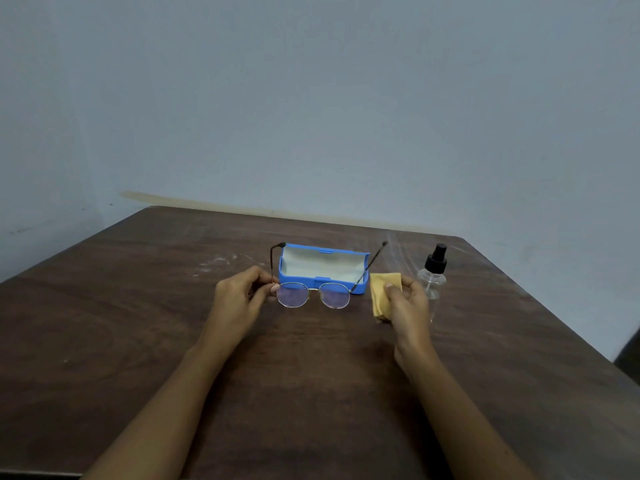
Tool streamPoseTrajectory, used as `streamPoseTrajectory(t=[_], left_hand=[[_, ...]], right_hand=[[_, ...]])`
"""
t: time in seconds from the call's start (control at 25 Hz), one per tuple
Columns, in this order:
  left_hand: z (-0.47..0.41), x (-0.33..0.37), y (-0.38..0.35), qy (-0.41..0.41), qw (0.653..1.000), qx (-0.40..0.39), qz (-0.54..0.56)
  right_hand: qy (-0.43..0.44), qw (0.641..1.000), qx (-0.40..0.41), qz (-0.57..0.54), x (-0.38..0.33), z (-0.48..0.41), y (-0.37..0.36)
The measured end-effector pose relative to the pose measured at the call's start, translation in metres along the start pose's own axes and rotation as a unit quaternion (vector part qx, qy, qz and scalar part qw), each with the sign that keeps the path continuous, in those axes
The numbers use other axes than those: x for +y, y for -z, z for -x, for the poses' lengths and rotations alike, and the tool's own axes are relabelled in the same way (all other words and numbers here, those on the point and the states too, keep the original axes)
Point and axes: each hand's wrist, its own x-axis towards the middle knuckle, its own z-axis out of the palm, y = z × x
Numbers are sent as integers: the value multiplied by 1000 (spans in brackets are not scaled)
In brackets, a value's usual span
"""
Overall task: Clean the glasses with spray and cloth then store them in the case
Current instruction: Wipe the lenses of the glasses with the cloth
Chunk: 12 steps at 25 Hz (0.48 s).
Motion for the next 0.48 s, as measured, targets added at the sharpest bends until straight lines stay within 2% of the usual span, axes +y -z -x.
streamPoseTrajectory(t=[0.08, 0.12, 0.2, 0.32, 0.4, 0.48], left_hand=[[0, 3, -1, 4, 1000, 16, 6], [1, 6, -1, 0, 1000, 23, 6], [1, 9, -2, -16, 999, 31, -1], [1, 9, -6, -38, 999, 22, -6], [1, 11, -9, -60, 998, 8, -15], [2, 14, -12, -81, 996, 4, -28]], right_hand=[[8, 996, 50, 76, 0, 6, -2], [31, 994, 48, 98, -1, 12, -4], [122, 979, -9, 163, -4, 29, -9], [278, 927, -106, 228, -3, 47, -22], [364, 892, -121, 238, 4, 45, -29], [438, 852, -99, 268, 7, 43, -36]])
